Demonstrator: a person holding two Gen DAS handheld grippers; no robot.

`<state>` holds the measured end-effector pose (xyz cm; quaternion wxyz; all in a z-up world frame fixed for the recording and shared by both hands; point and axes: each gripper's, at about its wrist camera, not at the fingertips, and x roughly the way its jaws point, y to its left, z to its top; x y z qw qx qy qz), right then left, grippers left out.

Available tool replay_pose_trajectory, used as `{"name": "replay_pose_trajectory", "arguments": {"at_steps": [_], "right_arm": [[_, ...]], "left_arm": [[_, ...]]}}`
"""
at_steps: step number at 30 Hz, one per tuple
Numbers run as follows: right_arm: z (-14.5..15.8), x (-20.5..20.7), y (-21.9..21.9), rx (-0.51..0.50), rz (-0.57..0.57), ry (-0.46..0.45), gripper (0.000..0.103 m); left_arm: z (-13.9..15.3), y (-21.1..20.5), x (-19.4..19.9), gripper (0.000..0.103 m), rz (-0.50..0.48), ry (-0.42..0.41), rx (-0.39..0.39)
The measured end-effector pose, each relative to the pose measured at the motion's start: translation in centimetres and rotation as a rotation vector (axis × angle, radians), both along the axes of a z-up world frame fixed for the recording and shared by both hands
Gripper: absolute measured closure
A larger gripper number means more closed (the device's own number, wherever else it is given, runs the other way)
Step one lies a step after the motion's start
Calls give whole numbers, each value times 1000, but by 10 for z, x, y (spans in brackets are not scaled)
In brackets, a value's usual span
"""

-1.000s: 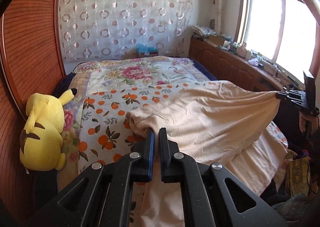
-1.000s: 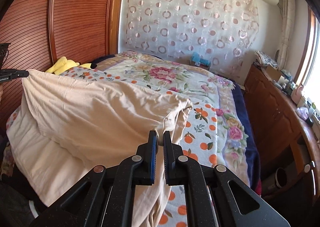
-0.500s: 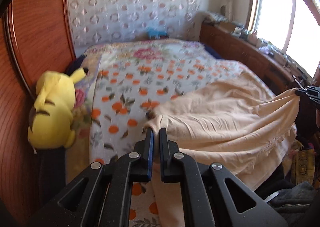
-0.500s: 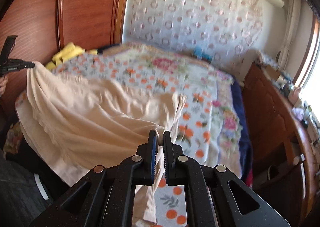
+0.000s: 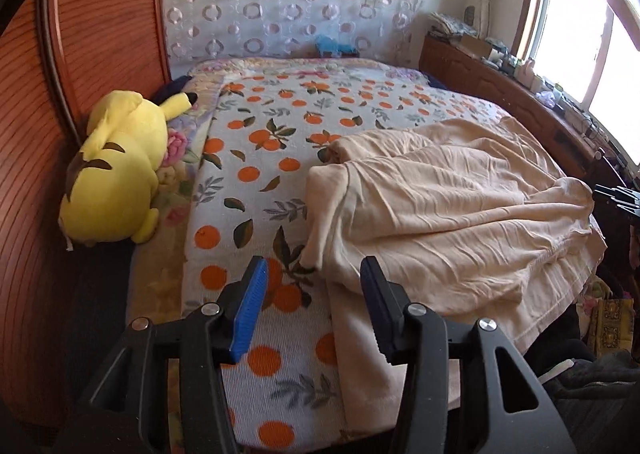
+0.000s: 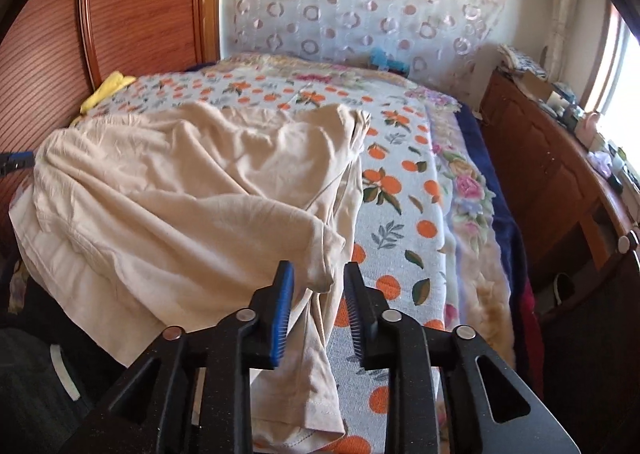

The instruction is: Fold small clothes

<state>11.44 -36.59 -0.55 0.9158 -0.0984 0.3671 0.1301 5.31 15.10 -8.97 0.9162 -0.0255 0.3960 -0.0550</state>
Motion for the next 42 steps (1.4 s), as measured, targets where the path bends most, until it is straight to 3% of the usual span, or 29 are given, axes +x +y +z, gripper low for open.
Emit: {"name": "replay_pose_trajectory", "arguments": {"at_steps": [4, 9, 10, 14, 19, 20, 21, 22, 23, 27, 32, 35, 39, 41, 42], "right_arm": [[2, -30, 23, 70, 24, -44, 71], [-16, -49, 62, 154, 141, 0, 71], [-22, -49, 71, 156, 169, 15, 71], [-42, -49, 102, 128, 237, 50, 71], [-63, -39, 124, 57, 268, 80, 71], [-65, -37, 126, 45, 276, 85, 71], [-67, -36, 128, 37, 282, 85, 73], [-70, -36, 129, 35, 289, 85, 87], [-66, -32, 130, 34, 296, 92, 94], [-55, -24, 126, 56, 331, 98, 99], [-29, -40, 115, 79, 368, 91, 100], [-21, -55, 115, 80, 403, 104, 100], [-26, -61, 117, 60, 417, 128, 100], [-26, -57, 116, 73, 411, 134, 100], [-26, -55, 116, 81, 405, 131, 100]], "left_arm": [[5, -23, -21, 54, -46, -29, -63], [-6, -70, -16, 56, -151, 9, -131], [-9, -80, -14, 60, -167, 16, -130], [-18, -115, -6, 61, -229, 42, -141], [-30, -147, -1, 61, -253, 37, -58], [-30, -151, 0, 63, -256, 32, -31], [-29, -154, 1, 79, -254, 30, -17], [-29, -154, 2, 95, -253, 31, -11], [-28, -155, 1, 97, -268, 33, -10], [-17, -156, -8, 97, -307, 33, -14], [18, -146, -39, 97, -348, 22, -67], [22, -141, -46, 97, -343, 47, -97], [21, -142, -46, 97, -334, 55, -76], [25, -139, -44, 90, -326, 45, -75], [30, -136, -44, 74, -317, 30, -68]]}}
